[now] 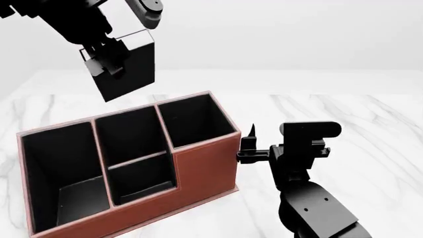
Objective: Pick up the book and place it in the front compartment of the caddy.
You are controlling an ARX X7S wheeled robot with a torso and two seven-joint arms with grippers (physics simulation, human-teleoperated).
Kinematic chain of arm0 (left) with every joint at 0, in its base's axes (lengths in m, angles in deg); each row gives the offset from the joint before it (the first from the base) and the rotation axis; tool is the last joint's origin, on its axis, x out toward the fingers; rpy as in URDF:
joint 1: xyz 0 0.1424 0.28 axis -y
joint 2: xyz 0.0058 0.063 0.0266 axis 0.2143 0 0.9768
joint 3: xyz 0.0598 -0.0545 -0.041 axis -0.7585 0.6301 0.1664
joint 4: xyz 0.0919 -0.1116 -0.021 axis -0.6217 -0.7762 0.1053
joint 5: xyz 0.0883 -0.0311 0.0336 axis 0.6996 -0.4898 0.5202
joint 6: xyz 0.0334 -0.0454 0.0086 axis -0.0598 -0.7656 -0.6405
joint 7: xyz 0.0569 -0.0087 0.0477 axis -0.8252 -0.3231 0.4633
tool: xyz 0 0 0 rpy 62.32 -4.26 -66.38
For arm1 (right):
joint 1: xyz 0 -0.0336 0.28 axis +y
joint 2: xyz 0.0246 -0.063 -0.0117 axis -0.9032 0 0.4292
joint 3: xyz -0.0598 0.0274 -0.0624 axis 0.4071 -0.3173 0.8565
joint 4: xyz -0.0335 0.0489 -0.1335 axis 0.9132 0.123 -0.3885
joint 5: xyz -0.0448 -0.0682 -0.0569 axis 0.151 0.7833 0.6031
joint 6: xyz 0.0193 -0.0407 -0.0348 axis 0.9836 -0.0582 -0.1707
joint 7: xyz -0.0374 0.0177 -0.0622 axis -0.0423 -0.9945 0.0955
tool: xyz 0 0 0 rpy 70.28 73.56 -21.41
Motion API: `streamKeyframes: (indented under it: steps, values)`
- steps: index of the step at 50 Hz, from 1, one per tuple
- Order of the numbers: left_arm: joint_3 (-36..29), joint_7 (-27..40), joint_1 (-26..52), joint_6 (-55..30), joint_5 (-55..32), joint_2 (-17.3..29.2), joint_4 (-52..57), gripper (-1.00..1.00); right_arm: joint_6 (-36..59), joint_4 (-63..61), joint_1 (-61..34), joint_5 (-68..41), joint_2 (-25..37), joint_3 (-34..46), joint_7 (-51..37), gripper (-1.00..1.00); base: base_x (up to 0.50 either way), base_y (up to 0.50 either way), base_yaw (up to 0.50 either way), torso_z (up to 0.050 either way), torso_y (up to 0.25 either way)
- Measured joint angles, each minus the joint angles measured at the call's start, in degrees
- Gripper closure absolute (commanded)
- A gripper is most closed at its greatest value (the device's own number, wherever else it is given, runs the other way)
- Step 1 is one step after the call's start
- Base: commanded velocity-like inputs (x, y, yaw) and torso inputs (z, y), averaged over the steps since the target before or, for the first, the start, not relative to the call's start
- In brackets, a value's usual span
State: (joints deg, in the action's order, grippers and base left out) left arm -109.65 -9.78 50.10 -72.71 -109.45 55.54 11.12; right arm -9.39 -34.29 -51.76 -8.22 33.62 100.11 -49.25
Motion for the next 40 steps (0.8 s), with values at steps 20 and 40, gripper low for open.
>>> streamKeyframes:
  steps: [20,40]
  values:
    - [-0.9,-2.0,-1.0,-2.3,-0.2,0.1,2.6,1.00,-0.1,0.4,-0.3,-0.5,0.1,0.0,-0.4,-1.00,0.00,0.00,0.00,0.001,0.001]
    - [-4.3,-2.9,-1.4,2.6,4.2,2.7,8.7,1.00,-0.6,1.2,-0.3,-0.7,0.2,0.2,-0.6,-1.00,0.00,0.00,0.00,0.000,0.001]
